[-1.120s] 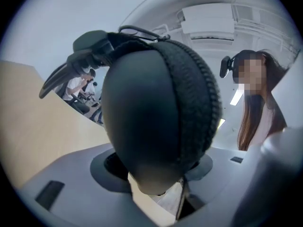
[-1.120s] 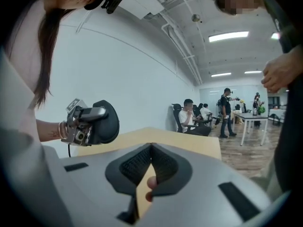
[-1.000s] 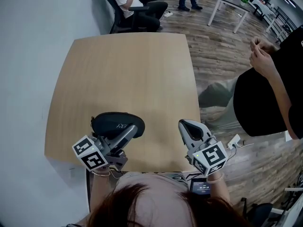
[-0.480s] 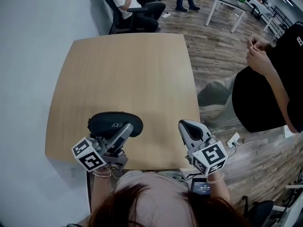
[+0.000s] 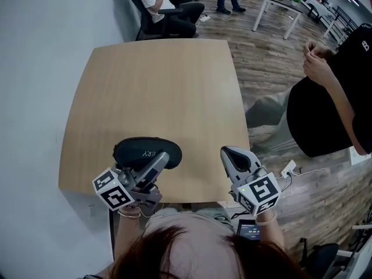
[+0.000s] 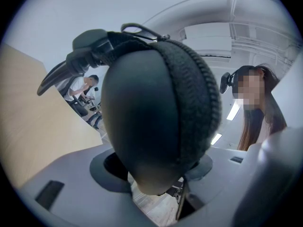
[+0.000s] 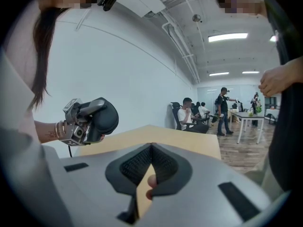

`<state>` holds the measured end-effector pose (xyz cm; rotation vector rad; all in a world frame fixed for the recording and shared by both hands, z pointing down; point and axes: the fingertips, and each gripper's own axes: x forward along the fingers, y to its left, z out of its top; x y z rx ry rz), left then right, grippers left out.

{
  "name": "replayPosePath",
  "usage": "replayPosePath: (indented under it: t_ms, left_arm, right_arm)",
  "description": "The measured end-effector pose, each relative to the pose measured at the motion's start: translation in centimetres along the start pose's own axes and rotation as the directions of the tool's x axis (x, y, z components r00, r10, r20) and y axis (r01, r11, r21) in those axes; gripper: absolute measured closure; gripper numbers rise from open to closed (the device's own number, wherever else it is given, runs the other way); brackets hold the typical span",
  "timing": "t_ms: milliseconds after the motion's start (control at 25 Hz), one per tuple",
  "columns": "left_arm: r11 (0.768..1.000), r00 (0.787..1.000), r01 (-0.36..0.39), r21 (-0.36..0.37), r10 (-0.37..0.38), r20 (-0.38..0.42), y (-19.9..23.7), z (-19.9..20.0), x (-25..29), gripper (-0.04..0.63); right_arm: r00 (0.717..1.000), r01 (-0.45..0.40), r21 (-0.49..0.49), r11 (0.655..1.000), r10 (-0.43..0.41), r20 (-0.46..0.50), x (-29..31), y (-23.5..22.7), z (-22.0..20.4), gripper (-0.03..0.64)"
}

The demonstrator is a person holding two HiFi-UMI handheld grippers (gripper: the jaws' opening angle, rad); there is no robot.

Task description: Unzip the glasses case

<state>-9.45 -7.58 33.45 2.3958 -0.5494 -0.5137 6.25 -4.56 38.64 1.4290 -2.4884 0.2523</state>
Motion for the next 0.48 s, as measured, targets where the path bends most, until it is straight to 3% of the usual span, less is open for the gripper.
replayPosePath:
  t_ms: [480]
  left_arm:
    - [0.999, 1.000, 0.016, -0.033, -0.017, -0.015, -0.8, -0.6, -1.8, 0.341]
  right_arm:
    - [1.000, -0.011, -0.007, 1.000, 0.011, -0.001, -0.1, 2.2, -0.1, 0.601]
